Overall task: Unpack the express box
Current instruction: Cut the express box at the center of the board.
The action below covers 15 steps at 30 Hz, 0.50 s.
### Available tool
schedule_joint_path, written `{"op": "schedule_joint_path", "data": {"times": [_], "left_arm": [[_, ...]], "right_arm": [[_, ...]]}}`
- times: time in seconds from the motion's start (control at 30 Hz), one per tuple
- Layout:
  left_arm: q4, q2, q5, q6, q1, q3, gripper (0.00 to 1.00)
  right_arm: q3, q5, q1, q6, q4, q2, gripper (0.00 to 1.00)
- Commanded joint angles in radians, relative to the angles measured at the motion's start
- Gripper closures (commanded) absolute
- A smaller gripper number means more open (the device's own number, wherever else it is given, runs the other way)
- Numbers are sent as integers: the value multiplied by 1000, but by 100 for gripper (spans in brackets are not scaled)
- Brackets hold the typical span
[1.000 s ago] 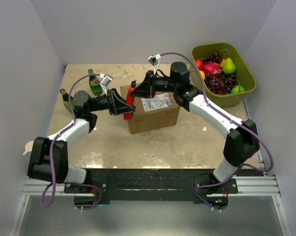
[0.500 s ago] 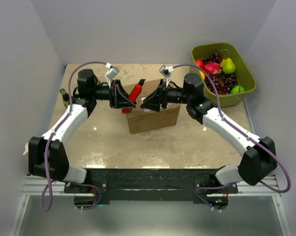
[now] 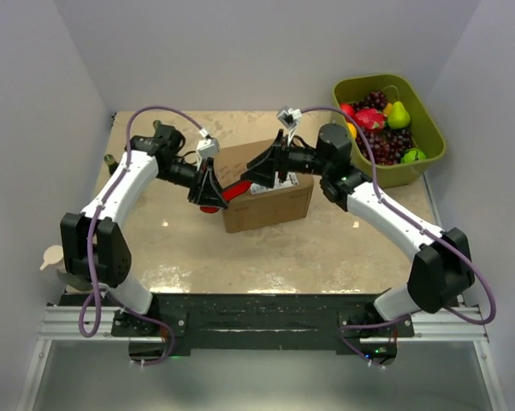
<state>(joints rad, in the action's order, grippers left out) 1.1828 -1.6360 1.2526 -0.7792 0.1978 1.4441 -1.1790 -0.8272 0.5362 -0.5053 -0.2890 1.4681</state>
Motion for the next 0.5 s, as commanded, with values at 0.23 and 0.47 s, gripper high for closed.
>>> {"op": "schedule_joint_path", "data": {"times": [0.23, 0.47], "left_arm": [[67, 87, 2, -57, 6, -13, 100], [78, 76, -21, -66, 15, 9, 100]], "right_arm": [[-64, -32, -2, 123, 28, 41, 29], [-71, -231, 4, 171, 68, 70, 31]]}}
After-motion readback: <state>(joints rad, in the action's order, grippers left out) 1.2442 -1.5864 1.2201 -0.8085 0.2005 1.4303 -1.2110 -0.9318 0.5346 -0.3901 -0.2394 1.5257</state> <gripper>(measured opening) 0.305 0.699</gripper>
